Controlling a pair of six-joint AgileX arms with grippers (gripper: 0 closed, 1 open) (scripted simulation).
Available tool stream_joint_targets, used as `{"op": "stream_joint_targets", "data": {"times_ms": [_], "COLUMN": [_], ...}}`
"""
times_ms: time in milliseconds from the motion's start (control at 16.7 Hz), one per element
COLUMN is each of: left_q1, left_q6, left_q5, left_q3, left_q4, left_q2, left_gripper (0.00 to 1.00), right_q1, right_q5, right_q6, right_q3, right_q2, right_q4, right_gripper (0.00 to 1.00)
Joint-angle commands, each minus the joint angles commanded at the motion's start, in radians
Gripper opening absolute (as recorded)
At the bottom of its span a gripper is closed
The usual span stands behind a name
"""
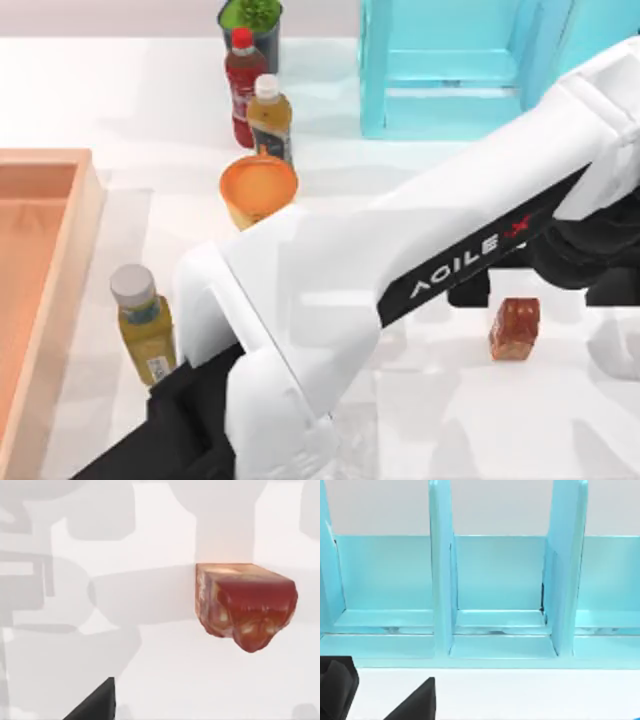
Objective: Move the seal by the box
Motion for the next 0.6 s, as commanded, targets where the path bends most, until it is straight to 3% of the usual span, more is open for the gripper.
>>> {"op": "stream_joint_targets", "data": {"times_ms": [300, 600], "left_q1": [0.008, 0.022], "left_q6": [0.006, 0.021], "left_q5": [0.001, 0.001], "left_q3": [-0.041, -0.274], "left_q4": [0.036, 0.234], "left_q2": [-0.006, -0.039], "left_gripper": [1.0, 1.0], "right_q1": [0.0, 0.0], "right_q5": [0.0, 0.0], "right_q6": [0.0, 0.0], "right_q3": [0.0, 0.0], "right_q2": [0.0, 0.0], "right_q4": [0.0, 0.0], "right_gripper": [1.0, 1.0]}}
